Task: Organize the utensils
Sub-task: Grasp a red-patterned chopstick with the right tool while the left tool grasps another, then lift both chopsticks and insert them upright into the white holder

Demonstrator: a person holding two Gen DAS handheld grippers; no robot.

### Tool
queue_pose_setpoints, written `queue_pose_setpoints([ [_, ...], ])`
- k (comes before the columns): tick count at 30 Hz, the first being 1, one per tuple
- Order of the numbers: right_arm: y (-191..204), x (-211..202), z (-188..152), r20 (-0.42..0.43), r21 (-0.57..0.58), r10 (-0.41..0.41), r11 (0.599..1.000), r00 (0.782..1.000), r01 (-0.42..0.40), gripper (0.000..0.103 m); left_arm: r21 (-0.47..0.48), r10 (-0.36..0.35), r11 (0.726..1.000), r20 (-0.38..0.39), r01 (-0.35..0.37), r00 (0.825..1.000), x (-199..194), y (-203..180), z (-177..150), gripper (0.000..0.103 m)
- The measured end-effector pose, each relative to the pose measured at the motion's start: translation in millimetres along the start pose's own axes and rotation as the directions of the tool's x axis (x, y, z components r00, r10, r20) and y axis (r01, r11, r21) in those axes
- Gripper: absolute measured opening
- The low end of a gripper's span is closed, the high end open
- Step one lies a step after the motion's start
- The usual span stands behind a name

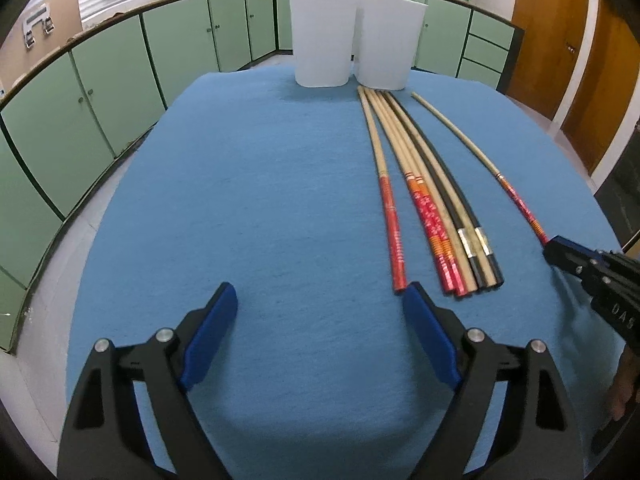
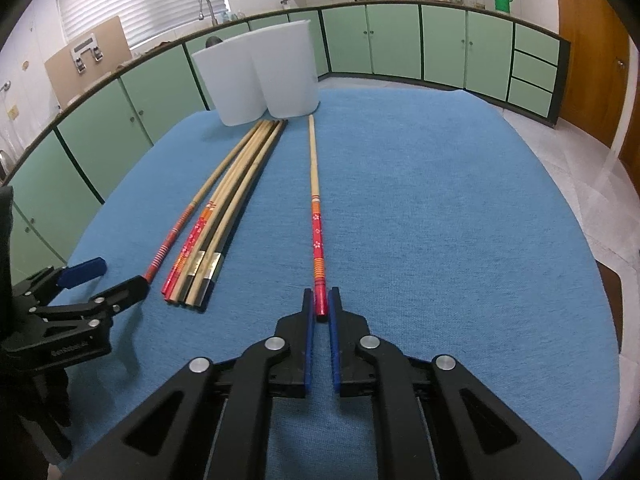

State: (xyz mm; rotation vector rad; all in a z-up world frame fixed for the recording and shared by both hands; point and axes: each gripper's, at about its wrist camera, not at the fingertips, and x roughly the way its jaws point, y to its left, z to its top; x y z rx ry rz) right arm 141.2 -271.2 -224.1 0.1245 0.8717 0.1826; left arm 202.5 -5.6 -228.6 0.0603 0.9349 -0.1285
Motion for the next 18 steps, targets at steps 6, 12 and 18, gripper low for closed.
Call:
queue_pose_setpoints([
  [6,-3,5,4,0.001,0.016,0.020,1.000,1.000,-0.020,0.008,0.018,-0.018,1.000,0.029,0.017,0.999,2,-12,4,0.057],
  [12,-4,6,5,0.003,0.025,0.028,0.999,1.000,-0.028,0.008,0.044,-0.047,0.998,0.044,0.045,0.998,2,-24,4,0.021],
  [18,-7,5,5,0.004,0.031,0.032,0.999,0.999,-0.032,0.006,0.063,-0.053,0.997,0.047,0.050,0.997,1,-32,3,0.005],
])
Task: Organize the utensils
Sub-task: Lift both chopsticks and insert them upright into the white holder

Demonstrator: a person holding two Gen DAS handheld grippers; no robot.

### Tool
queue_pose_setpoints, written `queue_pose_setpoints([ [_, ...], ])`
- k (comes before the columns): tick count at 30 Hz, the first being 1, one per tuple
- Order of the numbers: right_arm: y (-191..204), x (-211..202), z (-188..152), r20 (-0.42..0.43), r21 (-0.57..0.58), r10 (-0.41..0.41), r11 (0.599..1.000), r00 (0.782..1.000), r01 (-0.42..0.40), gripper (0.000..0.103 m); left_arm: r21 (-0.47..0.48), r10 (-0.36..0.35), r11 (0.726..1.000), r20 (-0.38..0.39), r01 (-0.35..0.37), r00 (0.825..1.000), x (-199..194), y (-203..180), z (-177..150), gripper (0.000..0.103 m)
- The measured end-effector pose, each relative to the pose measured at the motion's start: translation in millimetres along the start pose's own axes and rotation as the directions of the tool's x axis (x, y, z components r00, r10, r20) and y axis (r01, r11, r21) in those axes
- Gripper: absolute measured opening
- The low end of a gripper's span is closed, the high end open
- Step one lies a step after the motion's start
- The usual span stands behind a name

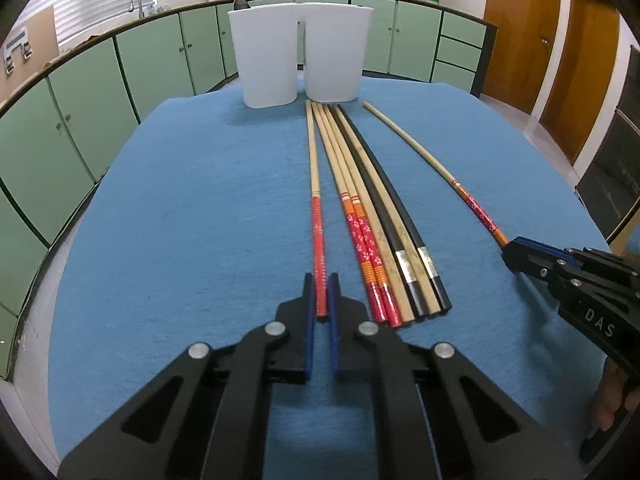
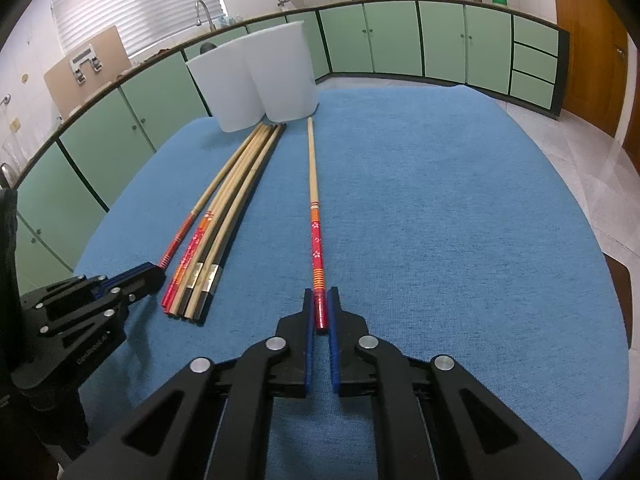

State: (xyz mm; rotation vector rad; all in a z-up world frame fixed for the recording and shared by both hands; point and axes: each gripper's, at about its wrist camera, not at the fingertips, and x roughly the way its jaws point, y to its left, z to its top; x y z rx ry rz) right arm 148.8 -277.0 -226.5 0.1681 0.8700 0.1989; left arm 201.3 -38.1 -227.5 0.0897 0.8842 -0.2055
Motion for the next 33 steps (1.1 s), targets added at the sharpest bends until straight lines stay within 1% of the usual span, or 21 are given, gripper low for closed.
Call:
queue_pose_setpoints([
  [7,4,-6,3,0.016,-0.013,-0.011,1.000,1.000,0.011,0.006,-0.028,-0.019,0.999,0.017,0.020,1.000,-13,5,2,0.005],
  [11,6,-23,12,0.052,-0.022,0.001,1.000,0.999,0.001,0.006,-0.006,-0.017,1.000,0.068,0.018,0.998,-38,7,10,0.005],
  [15,8,-46,27,0.102,-0.037,0.008,0.999,0.995,-0.004,0.006,-0.002,-0.022,1.000,0.129,0.023,0.991,-67,10,21,0.005],
  [19,10,-71,50,0.156,-0.046,0.016,0.999,0.988,-0.009,0.006,0.007,-0.022,1.000,0.218,0.021,0.976,-101,14,41,0.005],
  [21,10,-83,63,0.182,-0.053,0.020,0.999,0.983,-0.010,0.006,0.012,-0.028,1.000,0.260,0.026,0.965,-115,14,51,0.005],
  [22,11,-90,70,0.197,-0.060,0.027,0.998,0.980,-0.015,0.006,0.020,-0.031,0.999,0.292,0.026,0.956,-125,14,60,0.005],
  [25,13,-106,91,0.228,-0.080,0.037,0.997,0.973,-0.019,0.006,0.029,-0.050,0.999,0.345,0.042,0.937,-143,15,79,0.005],
  [29,19,-123,125,0.252,-0.114,0.067,0.993,0.965,-0.039,0.006,0.048,-0.090,0.996,0.376,0.078,0.922,-153,17,107,0.005],
  [33,29,-125,159,0.231,-0.158,0.081,0.986,0.970,-0.045,0.006,0.064,-0.120,0.993,0.387,0.103,0.914,-155,17,131,0.005],
])
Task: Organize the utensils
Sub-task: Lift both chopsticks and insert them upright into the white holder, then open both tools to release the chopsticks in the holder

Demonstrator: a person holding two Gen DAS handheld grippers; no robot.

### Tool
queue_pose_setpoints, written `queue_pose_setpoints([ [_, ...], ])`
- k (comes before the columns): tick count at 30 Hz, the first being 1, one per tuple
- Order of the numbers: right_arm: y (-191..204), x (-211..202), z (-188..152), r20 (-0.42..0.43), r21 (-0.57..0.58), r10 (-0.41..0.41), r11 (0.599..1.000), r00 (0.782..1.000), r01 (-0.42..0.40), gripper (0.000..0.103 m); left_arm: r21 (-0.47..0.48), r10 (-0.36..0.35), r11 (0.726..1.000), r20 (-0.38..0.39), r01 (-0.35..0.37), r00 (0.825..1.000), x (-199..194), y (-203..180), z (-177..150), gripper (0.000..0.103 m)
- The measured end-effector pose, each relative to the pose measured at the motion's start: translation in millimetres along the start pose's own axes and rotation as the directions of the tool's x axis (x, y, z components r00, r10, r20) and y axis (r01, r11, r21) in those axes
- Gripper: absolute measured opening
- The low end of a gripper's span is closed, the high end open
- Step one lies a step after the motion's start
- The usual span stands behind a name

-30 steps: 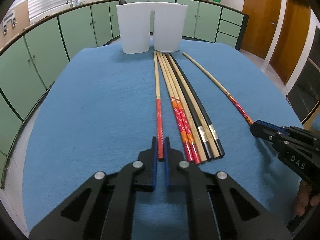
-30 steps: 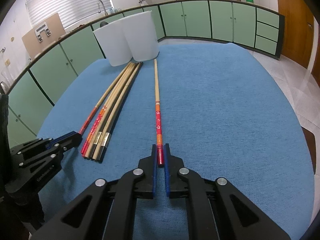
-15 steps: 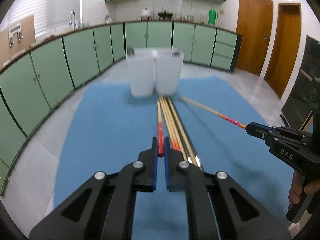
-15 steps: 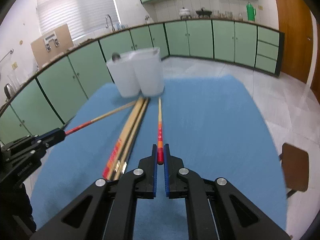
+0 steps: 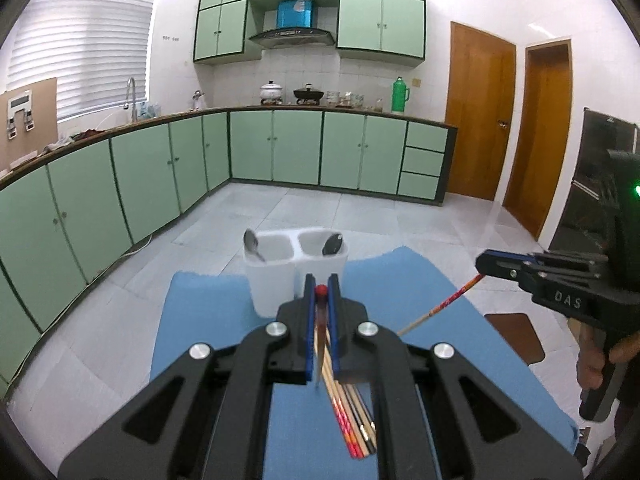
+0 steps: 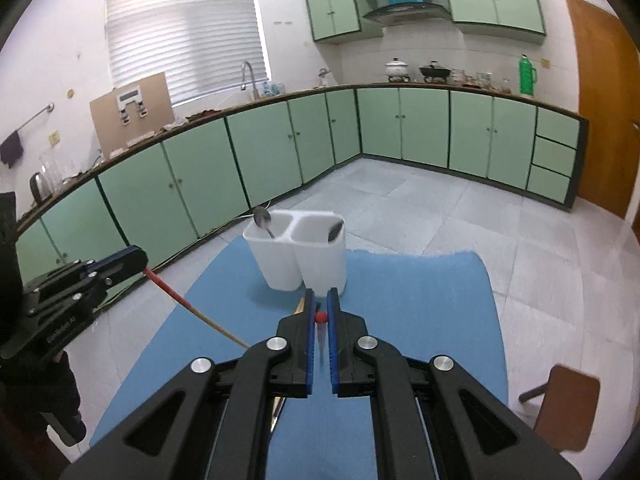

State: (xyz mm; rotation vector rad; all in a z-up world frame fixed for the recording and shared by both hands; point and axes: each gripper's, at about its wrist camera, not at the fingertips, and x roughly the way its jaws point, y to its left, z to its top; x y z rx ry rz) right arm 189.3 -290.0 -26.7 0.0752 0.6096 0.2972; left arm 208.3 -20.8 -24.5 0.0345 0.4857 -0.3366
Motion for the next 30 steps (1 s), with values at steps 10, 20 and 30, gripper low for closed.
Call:
queue_pose_setpoints([
  [10,-2,3,82,0.030,-0.006,0.102,0.995,0.994,-0.102,0.006,-0.023,-0.037,0.999,0.085,0.039,0.996,-8,13,51,0.005],
  [20,6,3,167,0.212,-0.035,0.069,0.997,0.975,-0.063,0.006,0.020,0.004,1.000,0.207,-0.009,0.978,-5,13,112,0.005],
  [30,3,87,166,0.154,-0.022,0.017,1.000,0.988,-0.014,0.006,-0.015,0.055,0.998,0.118,-0.054,0.991,77,30,110,0.005],
])
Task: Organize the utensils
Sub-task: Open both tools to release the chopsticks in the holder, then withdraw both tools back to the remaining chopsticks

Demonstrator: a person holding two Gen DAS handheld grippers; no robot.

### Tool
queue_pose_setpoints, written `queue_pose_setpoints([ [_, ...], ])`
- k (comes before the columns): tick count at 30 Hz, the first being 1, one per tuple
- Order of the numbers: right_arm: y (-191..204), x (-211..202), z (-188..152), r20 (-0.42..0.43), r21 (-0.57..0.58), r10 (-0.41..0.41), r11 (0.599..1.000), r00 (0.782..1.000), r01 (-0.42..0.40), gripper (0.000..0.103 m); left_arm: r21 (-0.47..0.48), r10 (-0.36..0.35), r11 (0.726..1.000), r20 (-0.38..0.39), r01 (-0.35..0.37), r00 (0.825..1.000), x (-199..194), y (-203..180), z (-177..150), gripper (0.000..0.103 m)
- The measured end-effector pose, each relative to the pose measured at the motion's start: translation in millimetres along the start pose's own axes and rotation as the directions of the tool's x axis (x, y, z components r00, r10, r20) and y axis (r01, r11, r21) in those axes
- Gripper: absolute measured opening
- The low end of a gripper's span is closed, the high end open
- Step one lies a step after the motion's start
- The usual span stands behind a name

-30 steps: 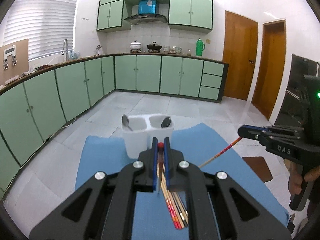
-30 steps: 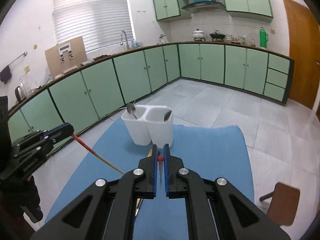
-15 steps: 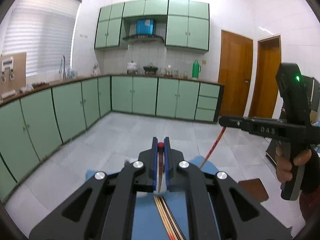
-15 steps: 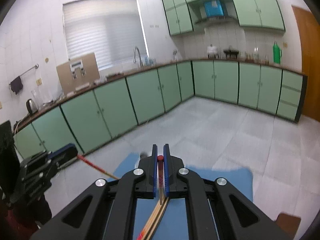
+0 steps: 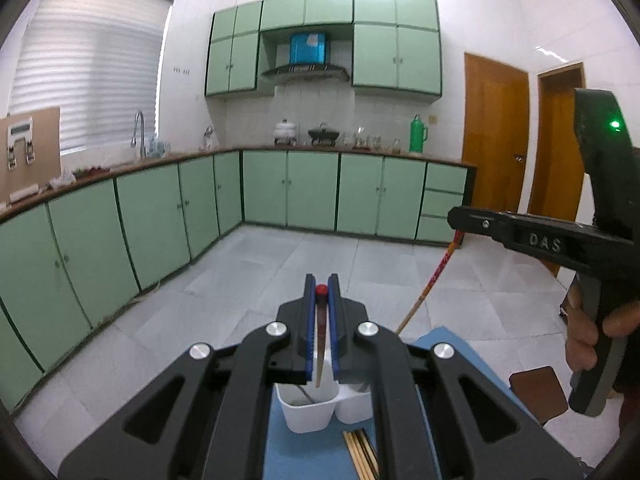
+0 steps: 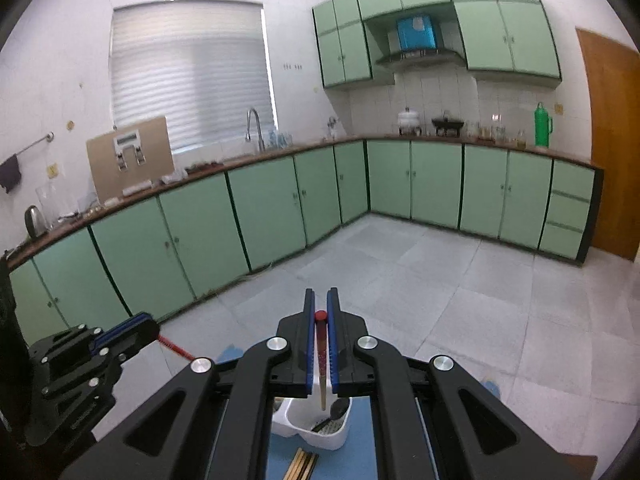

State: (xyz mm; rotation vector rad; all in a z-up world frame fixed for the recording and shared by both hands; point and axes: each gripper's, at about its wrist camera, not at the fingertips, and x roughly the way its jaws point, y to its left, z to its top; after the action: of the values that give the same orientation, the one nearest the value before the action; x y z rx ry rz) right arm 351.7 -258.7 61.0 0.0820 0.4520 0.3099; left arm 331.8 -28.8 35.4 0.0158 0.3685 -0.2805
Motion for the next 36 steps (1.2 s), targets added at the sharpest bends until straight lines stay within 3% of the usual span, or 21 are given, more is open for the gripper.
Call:
queue_pose_setpoints([
  [6,-6,35,-28,-0.096,0.010,0.006,1.000,0.995,-0.005,0.006,-0.022,-0.001,1.000,-0.088,-0.001,0.996,34,10,-18,0.006],
  [9,-11,40,-37,-0.121,0.030,0.017,0.999,0.992,-0.014,0.009,-0.028,-0.002,1.000,-0.111,-0.001,0.994,38,16,-28,0.015],
  [11,-16,34,-41,-0.113,0.048,0.022,0.999,0.993,-0.016,0.017,-0.040,-0.004,0.999,-0.110,-0.001,0.994,35,20,-30,0.033],
  [13,-19,22,-45,-0.094,0.061,0.007,0.998,0.996,-0.002,0.038,-0.048,0.000,0.999,-0.105,-0.005,0.995,29,24,-32,0.039],
  [16,-25,0,-55,-0.070,0.070,-0.022,0.997,0.997,0.027,0.054,-0.057,0.004,0.998,-0.096,-0.010,0.995,16,26,-36,0.054],
  [19,-29,-22,-76,-0.065,0.072,-0.063,0.995,0.996,0.067,0.073,-0.049,0.013,0.999,-0.101,-0.018,0.995,-4,25,-50,0.061],
  [24,-27,-54,-134,-0.085,0.097,-0.111,0.988,0.990,0.119,0.091,-0.060,0.008,0.998,-0.172,-0.019,0.985,-33,20,-100,0.072],
  [29,-21,-63,-208,-0.188,0.140,-0.129,0.978,0.974,0.157,0.095,-0.061,0.008,0.998,-0.304,-0.027,0.953,-43,17,-167,0.078],
  [32,-15,-59,-248,-0.262,0.151,-0.130,0.973,0.956,0.174,0.096,-0.076,0.000,0.997,-0.402,-0.034,0.916,-43,21,-209,0.078],
  [36,-1,-55,-293,-0.342,0.133,-0.139,0.972,0.929,0.194,0.096,-0.056,0.025,0.997,-0.474,-0.059,0.880,-44,27,-245,0.078],
])
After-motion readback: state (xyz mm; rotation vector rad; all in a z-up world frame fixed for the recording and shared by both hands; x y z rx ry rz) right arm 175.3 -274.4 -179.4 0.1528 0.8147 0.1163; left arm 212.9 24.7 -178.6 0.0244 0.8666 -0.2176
